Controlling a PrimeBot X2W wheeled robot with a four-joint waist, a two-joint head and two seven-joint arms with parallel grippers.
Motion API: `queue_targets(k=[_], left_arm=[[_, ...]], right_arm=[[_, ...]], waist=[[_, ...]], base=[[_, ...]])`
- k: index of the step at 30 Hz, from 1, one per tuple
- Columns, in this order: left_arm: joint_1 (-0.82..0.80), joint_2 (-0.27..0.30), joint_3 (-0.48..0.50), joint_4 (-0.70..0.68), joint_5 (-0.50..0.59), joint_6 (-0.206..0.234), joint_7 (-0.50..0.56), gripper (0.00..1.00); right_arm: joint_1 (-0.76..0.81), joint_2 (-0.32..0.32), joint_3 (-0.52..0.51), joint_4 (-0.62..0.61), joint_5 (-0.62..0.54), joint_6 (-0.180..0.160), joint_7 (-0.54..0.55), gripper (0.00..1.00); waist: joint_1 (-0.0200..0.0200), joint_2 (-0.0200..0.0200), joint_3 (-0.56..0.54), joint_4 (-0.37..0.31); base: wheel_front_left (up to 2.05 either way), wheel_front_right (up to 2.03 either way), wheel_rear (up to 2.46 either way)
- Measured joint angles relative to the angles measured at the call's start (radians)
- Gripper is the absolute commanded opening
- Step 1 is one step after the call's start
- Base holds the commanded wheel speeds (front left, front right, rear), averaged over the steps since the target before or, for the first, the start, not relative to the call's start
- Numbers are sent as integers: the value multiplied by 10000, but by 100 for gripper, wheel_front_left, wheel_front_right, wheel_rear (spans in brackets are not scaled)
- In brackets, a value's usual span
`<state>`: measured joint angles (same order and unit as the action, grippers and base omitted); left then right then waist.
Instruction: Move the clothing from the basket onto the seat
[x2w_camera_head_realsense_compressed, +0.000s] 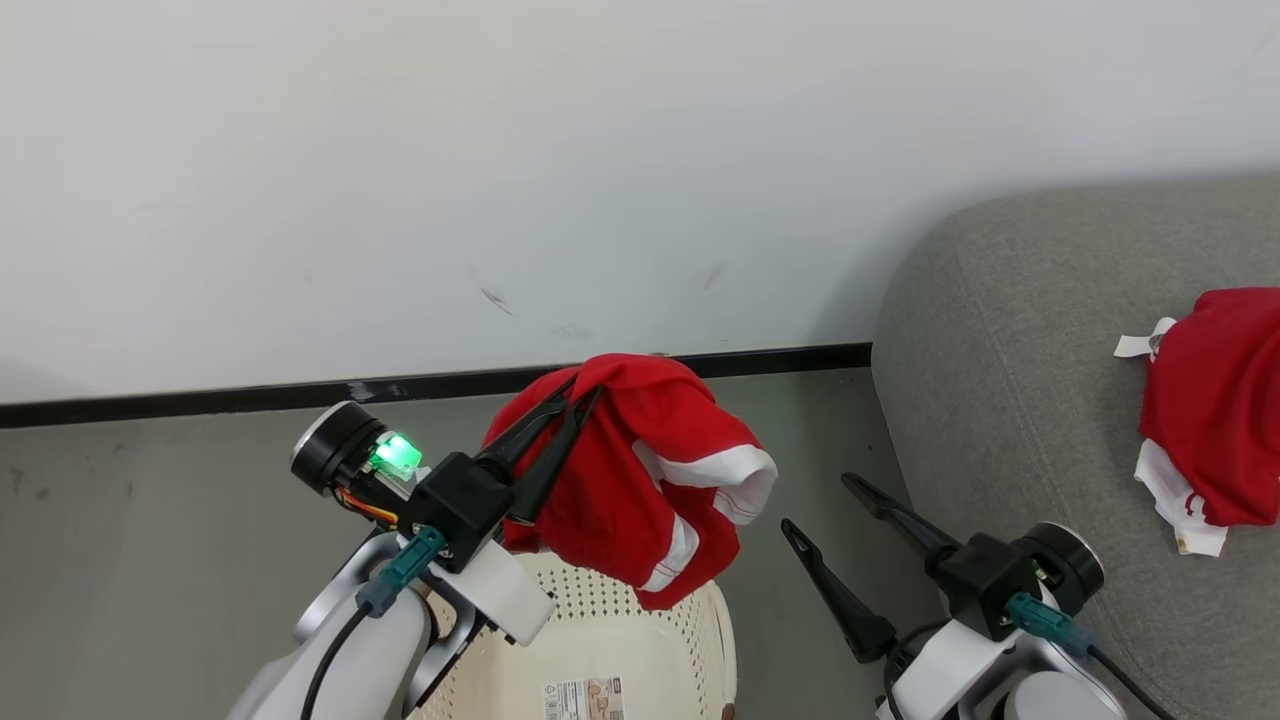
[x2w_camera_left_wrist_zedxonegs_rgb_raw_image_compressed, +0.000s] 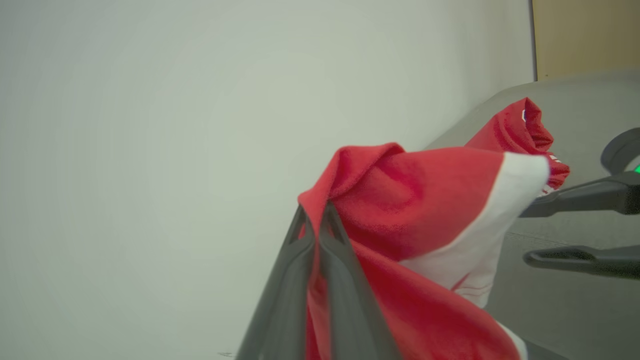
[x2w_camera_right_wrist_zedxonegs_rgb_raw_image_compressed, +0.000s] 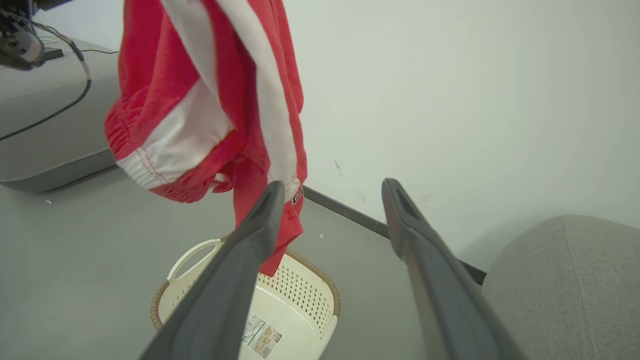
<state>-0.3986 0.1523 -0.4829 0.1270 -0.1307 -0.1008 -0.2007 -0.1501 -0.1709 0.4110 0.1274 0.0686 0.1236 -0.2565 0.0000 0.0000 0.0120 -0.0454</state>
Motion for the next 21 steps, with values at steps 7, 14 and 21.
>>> queue_targets(k=[7, 14, 21], left_arm=[[0, -174, -393, -499, -15, -75, 249, 0], [5, -255, -744, -917, -102, -88, 593, 0], [81, -272, -943, -1145, -192, -90, 792, 0]], right_arm=[[-327, -192, 640, 357, -10, 0, 0, 100], [-1220, -130, 1501, 573, -12, 0, 0, 100], [-2073, 2, 2293, 892, -61, 0, 0, 100]], waist=[[0, 0, -374, 29], [0, 0, -533, 186], [0, 0, -574, 380]], base=[[0, 0, 0], [0, 0, 0], [0, 0, 0]])
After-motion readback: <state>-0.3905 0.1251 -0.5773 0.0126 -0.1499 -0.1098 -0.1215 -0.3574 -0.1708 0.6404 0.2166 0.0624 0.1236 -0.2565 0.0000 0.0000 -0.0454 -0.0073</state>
